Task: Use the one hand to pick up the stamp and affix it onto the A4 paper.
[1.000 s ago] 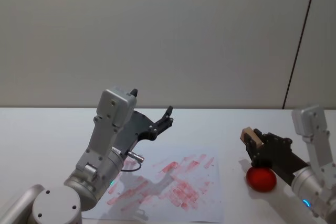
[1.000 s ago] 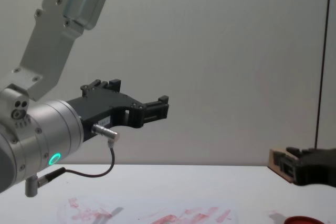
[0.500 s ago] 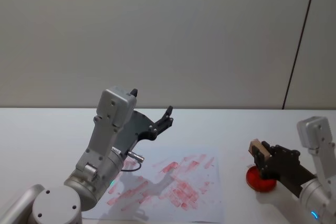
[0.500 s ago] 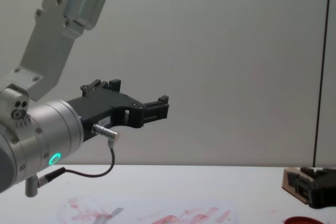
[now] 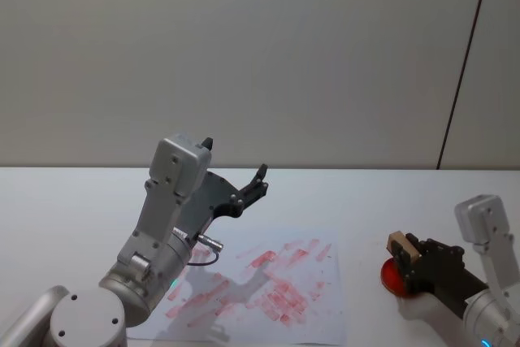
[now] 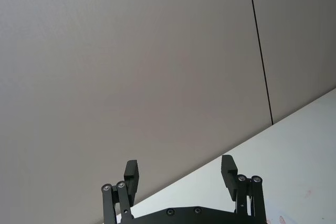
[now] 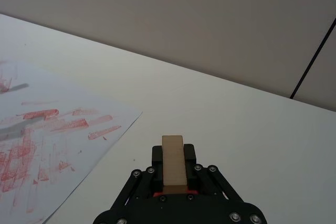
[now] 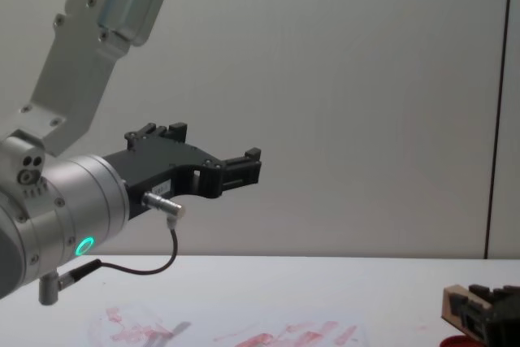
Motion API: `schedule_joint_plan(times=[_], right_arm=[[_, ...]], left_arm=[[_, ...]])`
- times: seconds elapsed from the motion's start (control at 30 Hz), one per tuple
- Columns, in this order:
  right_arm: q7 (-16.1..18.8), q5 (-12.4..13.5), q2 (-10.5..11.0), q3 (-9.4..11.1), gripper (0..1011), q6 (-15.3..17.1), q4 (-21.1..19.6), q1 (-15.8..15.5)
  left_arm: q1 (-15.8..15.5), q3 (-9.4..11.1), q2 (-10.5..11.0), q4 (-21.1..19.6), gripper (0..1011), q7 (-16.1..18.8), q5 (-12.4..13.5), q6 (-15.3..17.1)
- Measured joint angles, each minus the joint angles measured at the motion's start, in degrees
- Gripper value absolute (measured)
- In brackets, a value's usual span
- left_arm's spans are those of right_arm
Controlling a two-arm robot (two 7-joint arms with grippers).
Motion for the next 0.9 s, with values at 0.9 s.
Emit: schedule_joint_plan(times=[0.9], right_arm=[[-0.22, -1.0, -0.42, -0.36, 455, -0.25, 1.92, 0.0]], left_arm=[[0.0, 0.0, 0.0, 0.0, 1003, 0.0, 0.0, 0.0]])
